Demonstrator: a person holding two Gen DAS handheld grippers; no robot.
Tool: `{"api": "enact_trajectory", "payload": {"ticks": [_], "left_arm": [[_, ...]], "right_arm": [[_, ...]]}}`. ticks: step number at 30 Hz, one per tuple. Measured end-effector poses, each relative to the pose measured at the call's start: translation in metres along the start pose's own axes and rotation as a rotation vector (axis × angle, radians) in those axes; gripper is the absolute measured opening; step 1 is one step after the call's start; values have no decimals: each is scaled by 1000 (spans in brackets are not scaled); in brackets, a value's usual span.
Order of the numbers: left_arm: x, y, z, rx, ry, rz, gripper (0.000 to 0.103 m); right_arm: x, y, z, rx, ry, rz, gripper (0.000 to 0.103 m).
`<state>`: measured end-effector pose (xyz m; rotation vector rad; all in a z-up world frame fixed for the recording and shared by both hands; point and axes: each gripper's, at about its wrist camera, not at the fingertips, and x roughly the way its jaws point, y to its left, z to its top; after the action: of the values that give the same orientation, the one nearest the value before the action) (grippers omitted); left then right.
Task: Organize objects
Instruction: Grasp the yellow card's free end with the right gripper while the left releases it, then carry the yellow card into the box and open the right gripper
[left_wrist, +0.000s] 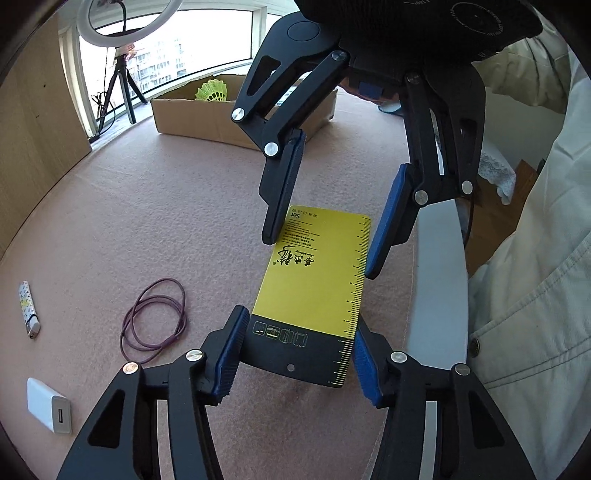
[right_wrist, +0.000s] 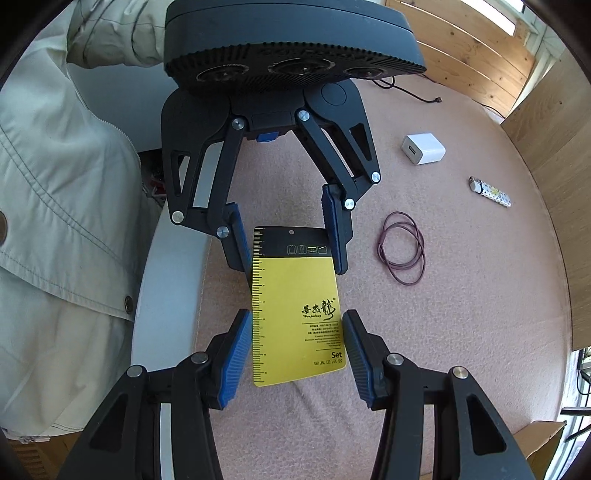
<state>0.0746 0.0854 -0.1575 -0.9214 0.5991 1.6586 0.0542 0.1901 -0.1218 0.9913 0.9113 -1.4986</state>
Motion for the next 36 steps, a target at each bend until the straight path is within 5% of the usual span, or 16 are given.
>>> {"api": "enact_trajectory", "payload": {"ticks": [6,15,24,33,36], "left_arm": [[-9,-11,38,16,32,51,57],[8,-30,145,75,58,155,56],[61,-23,235,165,38,123,56],[100,-16,286,217,52,95,57],[108,-12,287,202,59,204,74]], "right_arm": [[-21,1,-8,-33,-47,-21,46],[-86,-10,-68,-97,-119,-101,46],[-124,-33,-133,-6,-85,-197,46],[-145,-43,-186,56,-90,-226,46],[-147,-50,-197,69,-86,-250,46]]}}
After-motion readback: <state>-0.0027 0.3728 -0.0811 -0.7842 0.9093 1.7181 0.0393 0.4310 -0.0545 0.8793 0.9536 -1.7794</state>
